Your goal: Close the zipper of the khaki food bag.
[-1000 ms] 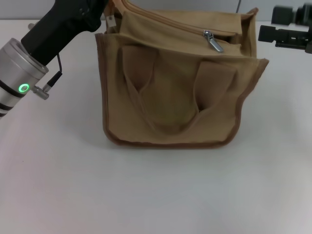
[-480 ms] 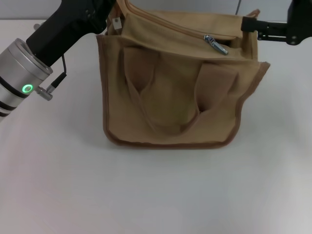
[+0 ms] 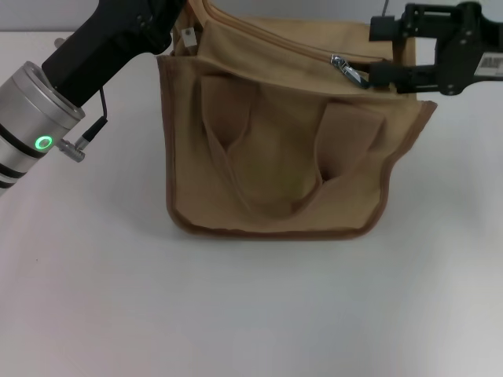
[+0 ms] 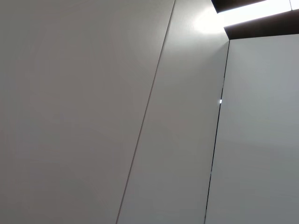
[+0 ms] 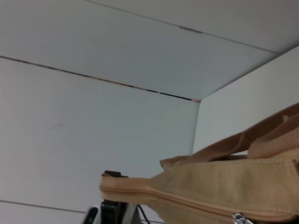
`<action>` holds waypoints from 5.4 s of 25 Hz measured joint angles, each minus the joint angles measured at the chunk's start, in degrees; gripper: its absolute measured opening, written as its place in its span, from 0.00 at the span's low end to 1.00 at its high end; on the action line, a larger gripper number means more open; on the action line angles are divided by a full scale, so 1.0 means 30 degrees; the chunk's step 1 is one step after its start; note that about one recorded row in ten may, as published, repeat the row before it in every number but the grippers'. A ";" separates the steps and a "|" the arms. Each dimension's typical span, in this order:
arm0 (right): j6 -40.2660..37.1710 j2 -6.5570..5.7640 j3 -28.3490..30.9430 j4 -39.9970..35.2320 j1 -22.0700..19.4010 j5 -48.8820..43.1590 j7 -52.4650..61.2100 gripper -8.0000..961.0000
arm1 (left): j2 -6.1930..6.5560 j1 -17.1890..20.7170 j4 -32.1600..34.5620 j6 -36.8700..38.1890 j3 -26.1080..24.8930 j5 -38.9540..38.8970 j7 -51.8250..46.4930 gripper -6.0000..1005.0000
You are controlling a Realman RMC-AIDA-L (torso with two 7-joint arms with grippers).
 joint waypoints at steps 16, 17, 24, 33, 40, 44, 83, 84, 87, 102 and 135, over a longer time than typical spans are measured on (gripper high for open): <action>0.1152 0.0058 -0.0451 -0.0383 0.0278 -0.0826 -0.1211 0.79 | -0.0001 -0.0168 -0.0106 -0.0075 0.0001 -0.0016 -0.0193 0.09; 0.1258 0.0072 -0.0606 -0.0389 0.0358 -0.0826 -0.1298 0.79 | 0.0000 -0.0169 -0.0106 -0.0078 0.0000 -0.0016 -0.0193 0.09; 0.1146 0.0400 -0.1226 -0.0419 0.0944 -0.0826 -0.1533 0.78 | 0.0000 -0.0175 -0.0113 -0.0099 0.0000 0.0009 -0.0192 0.10; 0.1289 0.0484 -0.1226 -0.0468 0.1091 -0.0826 -0.1573 0.74 | 0.0000 -0.0157 -0.0128 -0.0133 0.0000 0.0007 -0.0192 0.10; 0.1649 0.0737 -0.1620 -0.0463 0.0911 -0.0877 -0.1730 0.68 | 0.0000 -0.0145 -0.0128 -0.0134 0.0000 0.0006 -0.0193 0.10; 0.1706 0.0841 -0.1647 -0.0479 0.0881 -0.0884 -0.2154 0.58 | -0.0001 -0.0144 -0.0128 -0.0134 0.0000 0.0007 -0.0192 0.11; 0.0972 0.0939 0.0560 0.1068 0.0134 -0.0630 -0.2346 0.18 | 0.0001 -0.0248 -0.0360 0.0092 0.0002 0.0010 -0.0192 0.12; 0.0972 0.0969 0.0540 0.1118 0.0236 -0.0681 -0.2344 0.20 | 0.0000 -0.0253 -0.0360 0.0093 0.0003 0.0010 -0.0192 0.12; 0.1081 0.1045 0.0509 0.1169 0.0396 -0.1025 -0.2342 0.25 | 0.0001 -0.0249 -0.0375 0.0102 0.0002 0.0008 -0.0191 0.13; 0.1467 0.1148 0.0531 0.1127 0.0560 -0.1175 -0.2444 0.60 | 0.0001 -0.0334 -0.0390 0.0115 0.0000 -0.0012 -0.0191 0.13; 0.2280 0.1279 -0.0145 0.0988 0.0849 -0.1745 -0.2440 0.05 | 0.0001 -0.0300 -0.0421 0.0122 -0.0057 -0.0019 -0.0189 0.15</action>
